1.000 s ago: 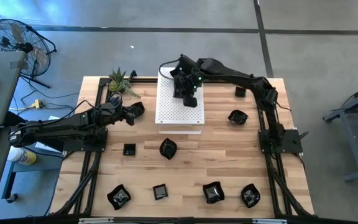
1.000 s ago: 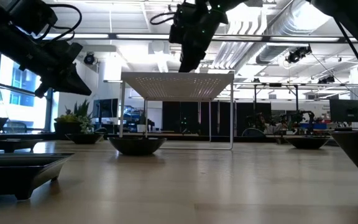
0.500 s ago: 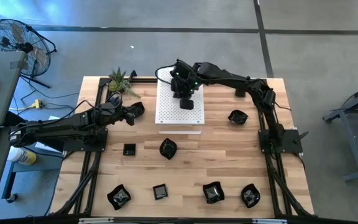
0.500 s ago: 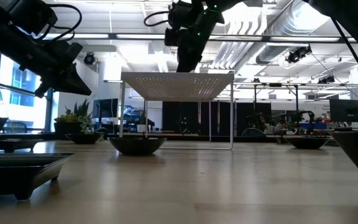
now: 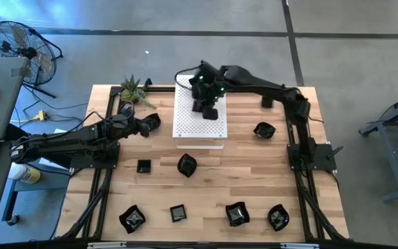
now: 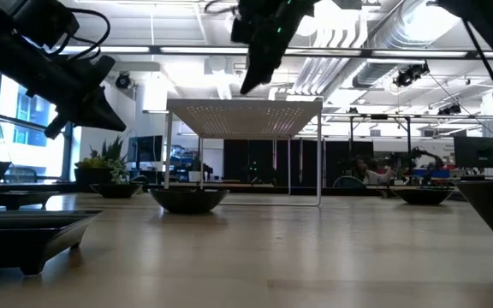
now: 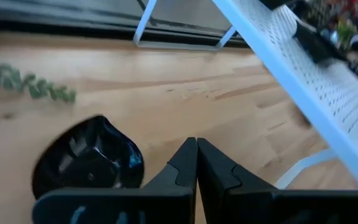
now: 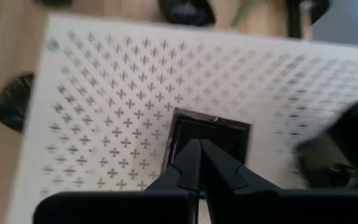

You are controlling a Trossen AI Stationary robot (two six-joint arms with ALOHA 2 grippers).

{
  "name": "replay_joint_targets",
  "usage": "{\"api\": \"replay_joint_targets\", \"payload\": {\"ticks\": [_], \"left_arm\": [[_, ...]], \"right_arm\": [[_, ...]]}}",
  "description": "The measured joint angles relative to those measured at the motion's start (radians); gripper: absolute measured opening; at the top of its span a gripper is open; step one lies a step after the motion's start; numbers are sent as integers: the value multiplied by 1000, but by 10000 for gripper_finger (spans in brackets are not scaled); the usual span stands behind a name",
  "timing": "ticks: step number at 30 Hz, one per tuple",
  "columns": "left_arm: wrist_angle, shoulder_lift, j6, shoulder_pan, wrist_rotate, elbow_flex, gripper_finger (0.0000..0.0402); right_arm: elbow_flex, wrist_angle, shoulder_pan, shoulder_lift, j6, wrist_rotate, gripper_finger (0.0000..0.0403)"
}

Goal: Pick & Place Mini shaped plates
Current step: Put the black leaf-shaped plate on the shelf

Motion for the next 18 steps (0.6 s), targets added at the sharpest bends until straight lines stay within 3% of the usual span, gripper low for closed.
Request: {"api": "replay_joint_targets", "payload": {"ticks": [4,10,13,18], "left_arm": [[-25,24,-85,0,-29,9,1],[-270,129,-169,64,-40,138,1],[-371,209,-211,152,40,203,1],[-391,330,-214,317,250,225,24]], "right_arm": [[-1,-3,-24,-76,66,-56,2],[-2,-4,-47,-157,150,-61,2],[-3,-5,-47,-175,157,-59,3],[-3,-41,-45,-191,165,-60,6]]}}
